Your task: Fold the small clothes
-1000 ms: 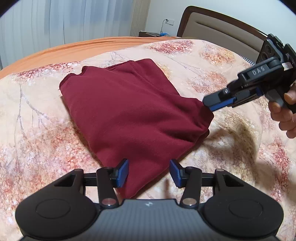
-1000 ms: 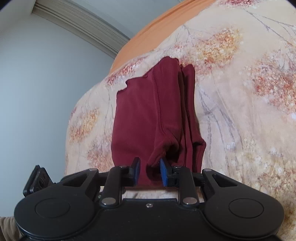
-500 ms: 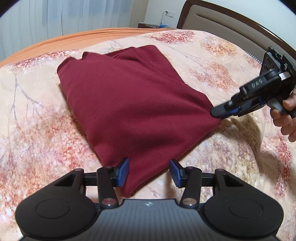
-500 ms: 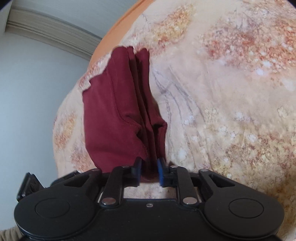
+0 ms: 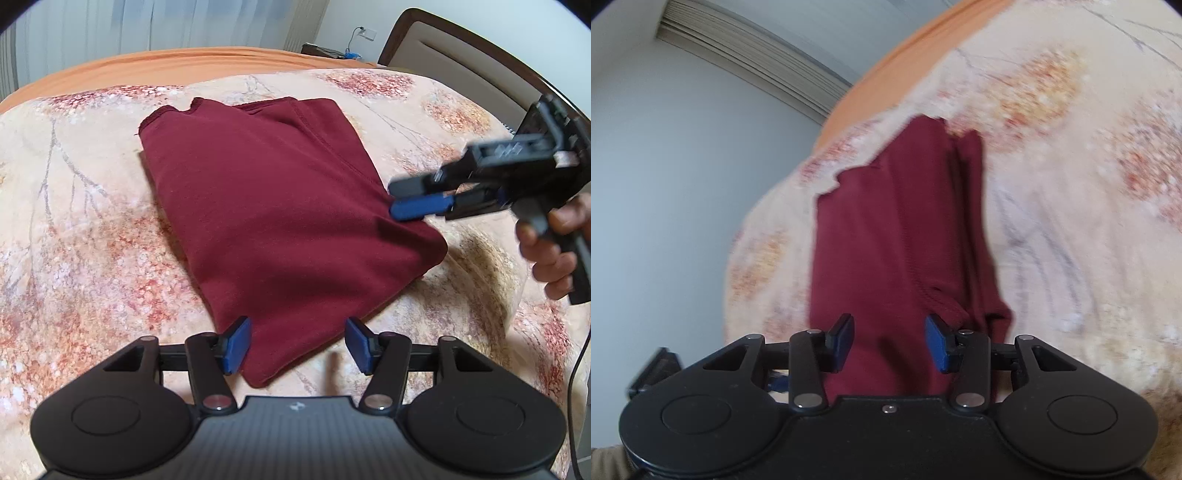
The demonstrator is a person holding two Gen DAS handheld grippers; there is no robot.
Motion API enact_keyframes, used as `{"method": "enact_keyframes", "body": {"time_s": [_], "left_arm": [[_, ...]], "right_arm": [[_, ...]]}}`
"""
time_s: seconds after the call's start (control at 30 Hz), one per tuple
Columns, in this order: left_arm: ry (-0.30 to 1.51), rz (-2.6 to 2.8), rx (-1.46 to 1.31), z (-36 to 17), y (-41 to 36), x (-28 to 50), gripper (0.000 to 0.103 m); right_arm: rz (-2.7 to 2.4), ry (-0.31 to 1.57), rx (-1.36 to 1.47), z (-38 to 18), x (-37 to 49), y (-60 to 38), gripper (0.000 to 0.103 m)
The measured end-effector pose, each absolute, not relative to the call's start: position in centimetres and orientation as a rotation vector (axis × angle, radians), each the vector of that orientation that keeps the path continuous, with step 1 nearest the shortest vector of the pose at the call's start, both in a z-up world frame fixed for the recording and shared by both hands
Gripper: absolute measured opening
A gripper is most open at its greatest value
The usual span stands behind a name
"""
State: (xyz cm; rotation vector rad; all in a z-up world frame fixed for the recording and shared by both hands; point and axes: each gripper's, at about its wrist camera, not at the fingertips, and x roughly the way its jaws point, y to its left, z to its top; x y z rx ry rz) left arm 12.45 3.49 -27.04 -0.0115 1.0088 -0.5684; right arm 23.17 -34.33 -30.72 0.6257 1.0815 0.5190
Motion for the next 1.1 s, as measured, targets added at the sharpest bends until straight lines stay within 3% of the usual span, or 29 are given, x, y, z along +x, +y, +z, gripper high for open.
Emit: {"method": "enact_keyframes", "body": {"time_s": [0.1, 0.2, 0.37, 0.73, 0.83, 0.97, 1.1], "left_arm": [[1.012, -0.563, -0.015, -27.1, 3.7, 12.6, 0.065], [1.014, -0.556, -0.021, -27.3, 4.0, 12.6, 0.067], [1.018, -0.546, -0.041, -27.3, 4.3, 12.6, 0.069], [1.010, -0.530, -0.065, -26.8, 4.9, 12.9, 0.075], [1.009, -0.522, -0.078, -26.7, 5.0, 13.1, 0.079], [0.994, -0.489, -0.139, -26.5, 5.8, 13.9, 0.096], [0.984, -0.426, -0.311, -26.3, 7.8, 16.3, 0.100]], "right_arm": [[0.473, 1.097, 0.632, -31.5, 22.6, -35.6, 0.042], [0.434, 1.094, 0.610, -30.8, 21.6, -36.5, 0.055], [0.418, 1.063, 0.656, -29.6, 20.3, -37.9, 0.063], [0.438, 1.038, 0.684, -28.8, 20.9, -37.1, 0.072], [0.453, 1.028, 0.681, -28.5, 21.2, -36.8, 0.076], [0.452, 1.013, 0.673, -28.3, 21.9, -36.9, 0.086], [0.435, 0.989, 0.660, -28.3, 23.5, -37.7, 0.090]]}}
